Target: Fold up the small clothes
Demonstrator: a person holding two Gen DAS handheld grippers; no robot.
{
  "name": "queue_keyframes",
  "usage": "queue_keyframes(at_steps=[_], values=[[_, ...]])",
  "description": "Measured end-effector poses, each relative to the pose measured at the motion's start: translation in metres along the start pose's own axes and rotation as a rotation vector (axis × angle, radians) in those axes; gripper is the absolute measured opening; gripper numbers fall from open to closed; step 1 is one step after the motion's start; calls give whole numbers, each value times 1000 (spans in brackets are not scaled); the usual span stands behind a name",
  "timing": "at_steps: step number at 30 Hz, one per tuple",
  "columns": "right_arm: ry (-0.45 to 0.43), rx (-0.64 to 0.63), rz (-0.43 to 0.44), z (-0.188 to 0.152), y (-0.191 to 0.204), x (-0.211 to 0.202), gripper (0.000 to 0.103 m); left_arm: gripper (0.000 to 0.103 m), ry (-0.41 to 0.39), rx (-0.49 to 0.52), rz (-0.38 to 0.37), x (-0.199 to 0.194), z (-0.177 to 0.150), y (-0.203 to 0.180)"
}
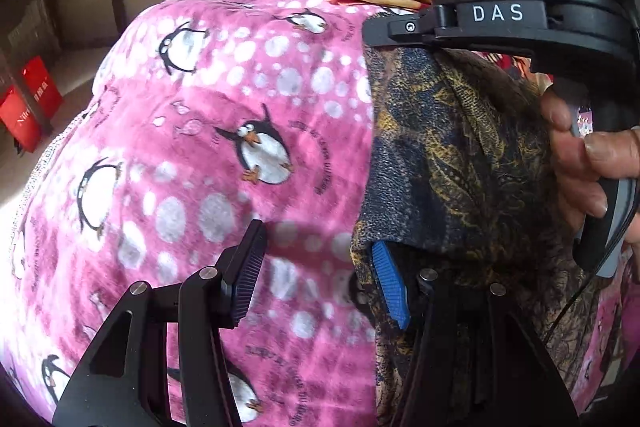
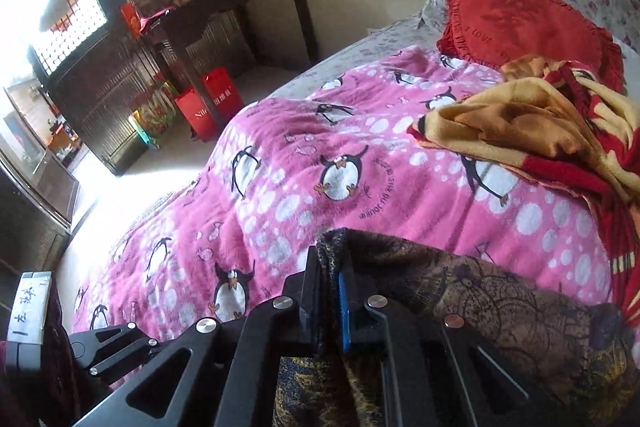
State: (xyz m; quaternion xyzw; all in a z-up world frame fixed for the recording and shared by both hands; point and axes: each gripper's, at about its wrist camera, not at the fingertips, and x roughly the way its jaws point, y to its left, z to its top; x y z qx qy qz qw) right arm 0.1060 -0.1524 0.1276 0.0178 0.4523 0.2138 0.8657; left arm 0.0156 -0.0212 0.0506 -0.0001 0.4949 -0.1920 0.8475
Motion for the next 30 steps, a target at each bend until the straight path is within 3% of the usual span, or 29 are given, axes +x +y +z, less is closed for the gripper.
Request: queue_keyframes(at_steps=[4, 6, 7, 9, 10, 11, 15, 17, 20, 24, 30], values=[[4, 49, -71, -12, 2, 32, 7, 53, 15, 36, 6, -1, -2, -2], [-16, 87, -50, -21, 1, 23, 9, 53, 11, 44, 13, -7, -2, -4], [-9, 105, -39, -25, 2, 14, 15, 53, 6, 37, 8, -11, -2, -2], [-36, 128, -33, -42, 2, -22, 41, 53, -7, 22, 2, -20, -2, 2], [-67, 129, -61, -55, 0, -45, 55, 53, -22, 22, 7, -24, -1, 3], [-91, 130, -100, -68, -3, -66, 60, 53, -45, 27, 19, -31, -1, 1], [-124, 234, -277, -128, -40, -135, 60, 53, -106, 58, 24, -48, 3, -12], [-110, 318, -409, -160, -68, -160, 60, 53, -96, 85, 17, -43, 7, -25], [-76, 455, -529, -198, -109, -179, 57, 53, -77, 110, -12, -30, 10, -46], [-50, 593, -528, -223, -142, -174, 58, 53, -8, 150, -3, 10, 15, -69], [-78, 557, -533, -215, -129, -181, 57, 53, 19, 150, 48, 25, 23, -77]])
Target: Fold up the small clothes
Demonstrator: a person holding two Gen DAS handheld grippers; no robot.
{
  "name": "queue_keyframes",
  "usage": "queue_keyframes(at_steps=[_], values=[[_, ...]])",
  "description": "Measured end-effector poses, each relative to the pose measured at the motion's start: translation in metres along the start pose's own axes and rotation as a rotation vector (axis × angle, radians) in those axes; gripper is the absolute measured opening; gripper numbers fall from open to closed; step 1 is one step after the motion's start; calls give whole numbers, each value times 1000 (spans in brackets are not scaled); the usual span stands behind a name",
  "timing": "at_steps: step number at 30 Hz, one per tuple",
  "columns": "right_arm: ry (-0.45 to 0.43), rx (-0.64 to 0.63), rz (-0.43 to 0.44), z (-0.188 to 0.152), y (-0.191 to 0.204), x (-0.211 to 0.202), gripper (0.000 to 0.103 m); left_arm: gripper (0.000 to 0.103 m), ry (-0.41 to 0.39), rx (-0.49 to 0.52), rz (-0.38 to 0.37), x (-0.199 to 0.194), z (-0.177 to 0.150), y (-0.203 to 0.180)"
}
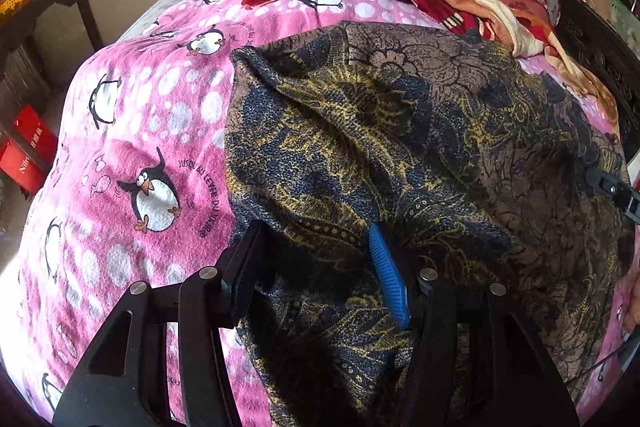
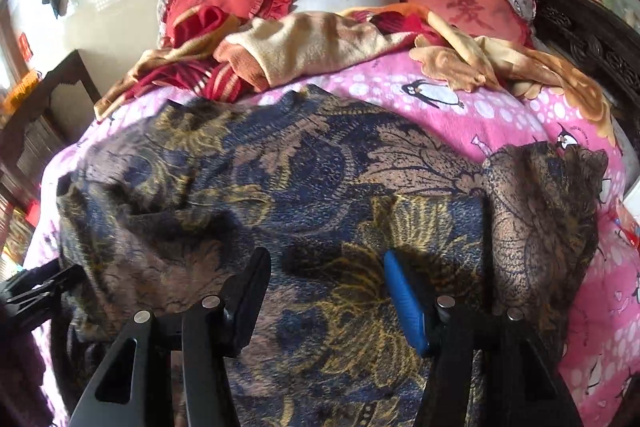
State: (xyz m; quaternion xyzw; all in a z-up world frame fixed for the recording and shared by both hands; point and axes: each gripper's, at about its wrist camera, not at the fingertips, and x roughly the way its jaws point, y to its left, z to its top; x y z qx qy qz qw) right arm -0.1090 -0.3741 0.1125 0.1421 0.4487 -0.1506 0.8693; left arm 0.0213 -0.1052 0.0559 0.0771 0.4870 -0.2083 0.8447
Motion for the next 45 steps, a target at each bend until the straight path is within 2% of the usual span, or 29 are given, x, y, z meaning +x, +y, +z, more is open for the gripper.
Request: queue_keyframes(at_steps=[4, 8, 10, 13, 15, 21, 24, 25, 28, 31, 34, 36, 37, 41, 45], values=[[-42, 0, 51, 0, 4, -12, 57, 53, -44, 3, -10, -14, 8, -5], [-21, -6, 86, 10, 15, 5, 57, 53, -51, 10, -2, -10, 18, -14], [-13, -11, 49, 16, 20, 18, 57, 53, -43, 11, 1, -7, 21, -19], [-34, -70, -25, 23, 34, 15, 58, 53, -58, 10, -42, -12, 28, -29], [-46, -107, -21, 22, 39, 5, 58, 53, -77, 29, -58, -15, 31, -41], [-44, -98, -21, -7, 24, -19, 58, 53, -91, 109, -82, -3, 36, -80], [47, -71, -18, -20, 11, 4, 59, 53, -41, 131, -70, 20, 40, -97], [63, -70, -9, -23, 7, 10, 59, 53, -3, 145, -53, 30, 40, -102], [38, -43, 69, -16, -6, -10, 58, 54, -8, 163, -51, 28, 41, -105], [-69, 41, 103, -2, -45, -46, 58, 54, 14, 147, -83, 20, 40, -97], [-144, 205, -32, 11, -124, -67, 64, 54, 1, 118, -106, 7, 37, -85], [-123, 340, -138, 13, -180, -61, 64, 54, -2, 105, -104, 0, 34, -77], [-102, 415, -163, 13, -210, -54, 64, 54, -3, 97, -108, -2, 33, -74], [-30, 639, -167, 3, -303, -18, 64, 54, -16, 75, -114, -12, 31, -67], [-45, 800, -109, -3, -347, 7, 64, 54, -5, 48, -122, -16, 28, -61]])
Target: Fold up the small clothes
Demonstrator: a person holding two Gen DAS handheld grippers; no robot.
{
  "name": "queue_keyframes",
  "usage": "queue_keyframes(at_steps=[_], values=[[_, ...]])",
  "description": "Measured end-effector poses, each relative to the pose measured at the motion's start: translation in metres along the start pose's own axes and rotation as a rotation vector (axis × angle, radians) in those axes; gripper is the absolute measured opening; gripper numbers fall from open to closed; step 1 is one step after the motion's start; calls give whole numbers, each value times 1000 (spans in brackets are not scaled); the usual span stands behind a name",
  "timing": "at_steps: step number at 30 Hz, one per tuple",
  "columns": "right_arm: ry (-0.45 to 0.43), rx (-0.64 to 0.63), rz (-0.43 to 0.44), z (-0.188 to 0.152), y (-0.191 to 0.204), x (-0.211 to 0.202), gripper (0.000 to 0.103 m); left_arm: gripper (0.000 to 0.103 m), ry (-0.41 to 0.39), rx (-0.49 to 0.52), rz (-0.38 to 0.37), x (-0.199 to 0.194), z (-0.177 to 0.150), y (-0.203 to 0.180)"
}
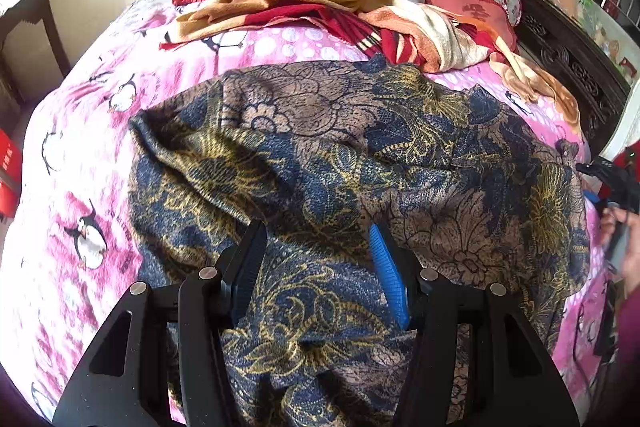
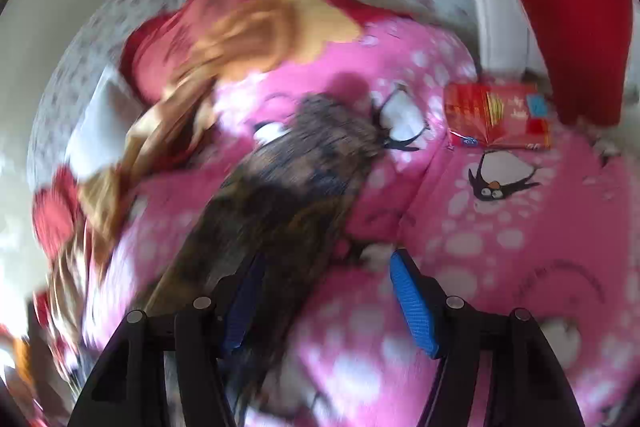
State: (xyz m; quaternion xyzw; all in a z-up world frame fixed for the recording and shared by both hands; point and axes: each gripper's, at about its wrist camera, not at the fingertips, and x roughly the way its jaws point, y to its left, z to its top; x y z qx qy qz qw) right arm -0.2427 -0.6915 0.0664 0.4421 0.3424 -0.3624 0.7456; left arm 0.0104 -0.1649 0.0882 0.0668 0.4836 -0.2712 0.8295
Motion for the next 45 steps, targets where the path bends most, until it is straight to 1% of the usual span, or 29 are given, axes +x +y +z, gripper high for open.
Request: queue_keyframes(at_steps=[2, 4, 6, 7, 8, 9, 10, 12, 14, 16, 18, 20, 23, 25, 27, 30, 32, 33, 34, 35, 37, 38, 39, 40, 41, 42, 43, 44, 45], values=[[-12, 6, -2, 9, -1, 11, 64, 54, 12, -6, 1, 1, -1, 1], [1, 33, 20, 18, -1, 25, 63, 54, 18, -2, 10, 3, -2, 1], [29, 75, 72, 22, 0, 38, 49, 54, 26, 7, 22, 5, -3, 0], [43, 79, 96, 22, 2, 44, 36, 54, 28, 10, 25, 6, -4, -1], [40, 77, 85, 21, 4, 44, 28, 54, 30, 10, 26, 6, -4, -1], [25, 77, 73, 20, 3, 42, 13, 54, 31, 9, 25, 7, -5, 0], [16, 76, 80, 19, 2, 40, 7, 54, 30, 8, 22, 6, -5, 1], [-20, 79, 111, 19, -3, 27, 5, 54, 21, 7, 18, 2, -5, 3], [-77, 75, 160, 20, -5, -5, 5, 54, 5, 2, 16, -4, -4, 8], [-127, 22, 192, 21, 0, -43, 5, 54, -12, -10, 14, -11, -3, 14], [-171, -47, 237, 19, 13, -88, 5, 54, -31, -32, 9, -18, -1, 22], [-204, -127, 280, 13, 34, -134, 5, 54, -49, -60, 2, -25, 1, 29], [-217, -241, 367, -4, 74, -188, 5, 54, -70, -97, -14, -35, 2, 40], [-197, -328, 406, -23, 109, -211, 5, 54, -81, -109, -19, -42, 3, 46], [-171, -438, 456, -51, 152, -225, 5, 54, -96, -117, -20, -50, 2, 52], [-107, -579, 532, -101, 214, -225, 5, 54, -111, -128, -14, -61, -1, 63], [-50, -659, 570, -145, 249, -211, 5, 54, -118, -132, -6, -67, -4, 70], [-26, -690, 576, -163, 262, -203, 5, 54, -119, -134, -1, -69, -6, 73], [17, -726, 579, -188, 278, -188, 5, 54, -112, -134, 4, -71, -7, 76], [51, -744, 577, -203, 289, -175, 5, 54, -107, -133, 10, -71, -9, 79], [128, -794, 565, -256, 308, -140, 5, 54, -101, -137, 18, -71, -13, 85], [144, -825, 555, -274, 314, -127, 5, 54, -98, -139, 21, -70, -14, 86], [182, -869, 545, -300, 320, -109, 6, 54, -90, -142, 23, -68, -16, 88], [259, -899, 534, -324, 324, -90, 8, 54, -80, -147, 17, -66, -17, 90], [330, -923, 517, -341, 324, -76, 15, 54, -68, -151, 4, -64, -18, 91], [372, -935, 514, -352, 323, -71, 21, 54, -61, -151, -7, -63, -18, 92], [387, -937, 525, -359, 317, -71, 33, 54, -62, -149, -19, -62, -19, 92], [376, -930, 550, -361, 308, -76, 44, 54, -68, -145, -28, -63, -20, 91], [367, -929, 564, -360, 301, -81, 48, 54, -73, -141, -37, -62, -19, 89]])
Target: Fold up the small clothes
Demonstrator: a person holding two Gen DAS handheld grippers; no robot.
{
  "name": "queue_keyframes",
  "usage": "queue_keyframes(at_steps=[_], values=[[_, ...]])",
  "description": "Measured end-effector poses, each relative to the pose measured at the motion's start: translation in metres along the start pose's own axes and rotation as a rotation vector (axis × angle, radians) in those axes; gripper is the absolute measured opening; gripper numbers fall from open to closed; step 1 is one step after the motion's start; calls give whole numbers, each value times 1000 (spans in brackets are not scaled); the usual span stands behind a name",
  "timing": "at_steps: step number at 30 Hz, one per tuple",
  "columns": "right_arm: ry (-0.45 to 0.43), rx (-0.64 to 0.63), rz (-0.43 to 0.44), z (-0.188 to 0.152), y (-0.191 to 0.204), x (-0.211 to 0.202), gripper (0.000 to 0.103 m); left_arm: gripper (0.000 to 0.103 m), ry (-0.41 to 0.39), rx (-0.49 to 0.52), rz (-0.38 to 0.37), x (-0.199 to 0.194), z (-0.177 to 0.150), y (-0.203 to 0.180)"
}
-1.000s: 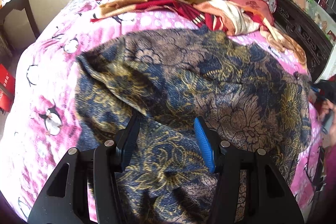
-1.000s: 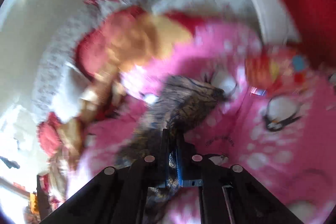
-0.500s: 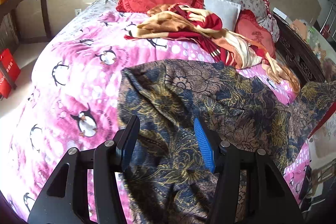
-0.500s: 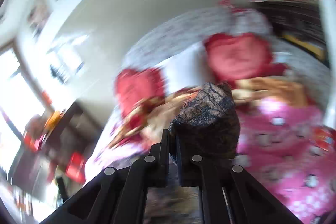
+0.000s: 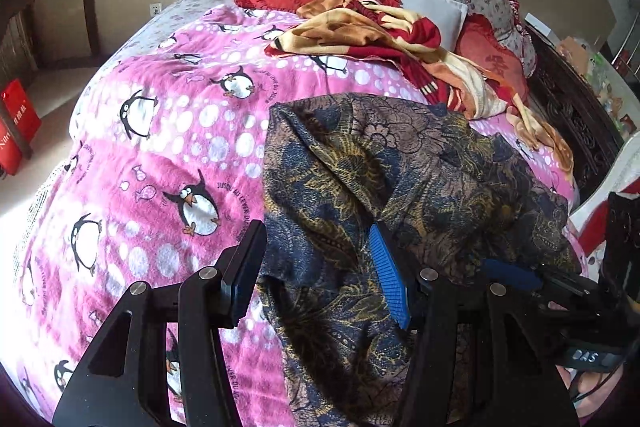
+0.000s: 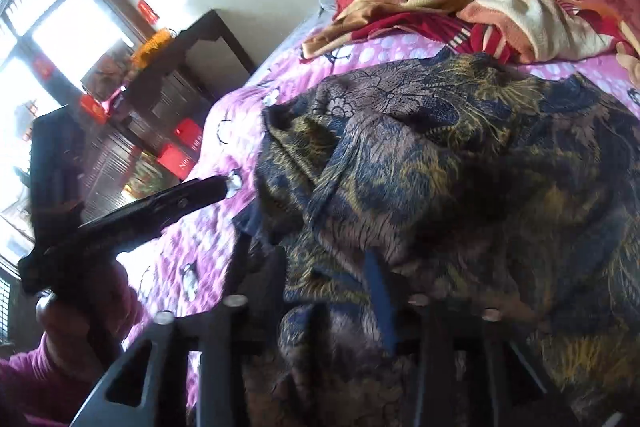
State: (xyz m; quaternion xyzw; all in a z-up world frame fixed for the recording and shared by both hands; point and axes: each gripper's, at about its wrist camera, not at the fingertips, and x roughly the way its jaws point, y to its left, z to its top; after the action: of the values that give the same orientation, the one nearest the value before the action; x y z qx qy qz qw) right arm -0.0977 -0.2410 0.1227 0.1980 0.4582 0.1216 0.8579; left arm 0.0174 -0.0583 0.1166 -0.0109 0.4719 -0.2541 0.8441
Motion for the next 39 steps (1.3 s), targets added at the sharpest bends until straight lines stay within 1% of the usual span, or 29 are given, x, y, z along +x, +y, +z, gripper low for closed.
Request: queue_keyframes(at_steps=[1, 2, 3, 4, 5, 7, 9, 12, 14, 15, 16, 17, 18, 20, 22, 23, 26, 28, 29, 31, 32, 34, 35, 36, 37, 38, 39], values=[[-11, -6, 2, -6, -2, -8, 48, 54, -1, 2, -10, 1, 1, -2], [-22, -4, -16, -12, -5, -19, 48, 54, 2, 4, -21, 4, 1, -5], [-29, 6, -37, -16, -11, -27, 49, 56, 7, 5, -31, 8, 2, -10], [-40, 25, -59, -21, -20, -38, 49, 63, 15, 9, -39, 13, 3, -15], [-51, 48, -65, -26, -28, -51, 49, 66, 23, 20, -45, 20, 4, -21], [-77, 97, -76, -31, -42, -70, 49, 66, 21, 55, -21, 35, 6, -35], [-114, 157, -85, -42, -59, -95, 49, 66, 22, 121, 19, 52, 10, -53], [-167, 233, -103, -54, -80, -122, 49, 65, 54, 197, 50, 78, 15, -74], [-193, 275, -98, -60, -91, -134, 49, 49, 91, 230, 26, 92, 16, -85], [-200, 288, -101, -62, -95, -138, 49, 31, 112, 247, 26, 97, 16, -90], [-210, 299, -114, -64, -100, -143, 49, 17, 128, 260, 36, 99, 15, -93], [-218, 305, -126, -65, -104, -149, 49, 11, 132, 268, 39, 98, 15, -96], [-227, 311, -133, -66, -107, -152, 49, 6, 128, 271, 23, 92, 16, -97], [-250, 331, -140, -65, -113, -158, 49, 6, 91, 250, -19, 69, 22, -92], [-280, 342, -158, -63, -119, -166, 49, 5, 44, 215, -40, 44, 31, -78], [-287, 338, -174, -62, -120, -169, 49, 5, 24, 186, -41, 32, 36, -66], [-298, 331, -217, -62, -125, -176, 49, 5, 4, 129, 5, 14, 41, -33], [-286, 340, -223, -63, -130, -175, 51, 5, 11, 105, 52, 16, 36, -18], [-273, 342, -231, -64, -131, -173, 51, 5, 30, 97, 63, 21, 33, -12], [-224, 343, -284, -67, -135, -163, 51, 5, 85, 77, 49, 34, 23, -5], [-208, 342, -298, -68, -136, -158, 51, 5, 100, 75, 54, 38, 18, -4], [-183, 329, -289, -69, -139, -146, 51, 5, 108, 89, 73, 43, 9, -6], [-157, 319, -306, -70, -143, -138, 51, 5, 108, 91, 84, 45, 7, -6], [-126, 316, -353, -71, -148, -130, 51, 5, 110, 87, 90, 47, 5, -5], [-78, 325, -435, -73, -155, -122, 51, 5, 111, 80, 90, 48, 5, -4], [-37, 343, -489, -74, -162, -117, 51, 5, 111, 76, 86, 47, 6, -3], [-19, 374, -494, -76, -170, -117, 51, 5, 110, 73, 80, 48, 7, -2]])
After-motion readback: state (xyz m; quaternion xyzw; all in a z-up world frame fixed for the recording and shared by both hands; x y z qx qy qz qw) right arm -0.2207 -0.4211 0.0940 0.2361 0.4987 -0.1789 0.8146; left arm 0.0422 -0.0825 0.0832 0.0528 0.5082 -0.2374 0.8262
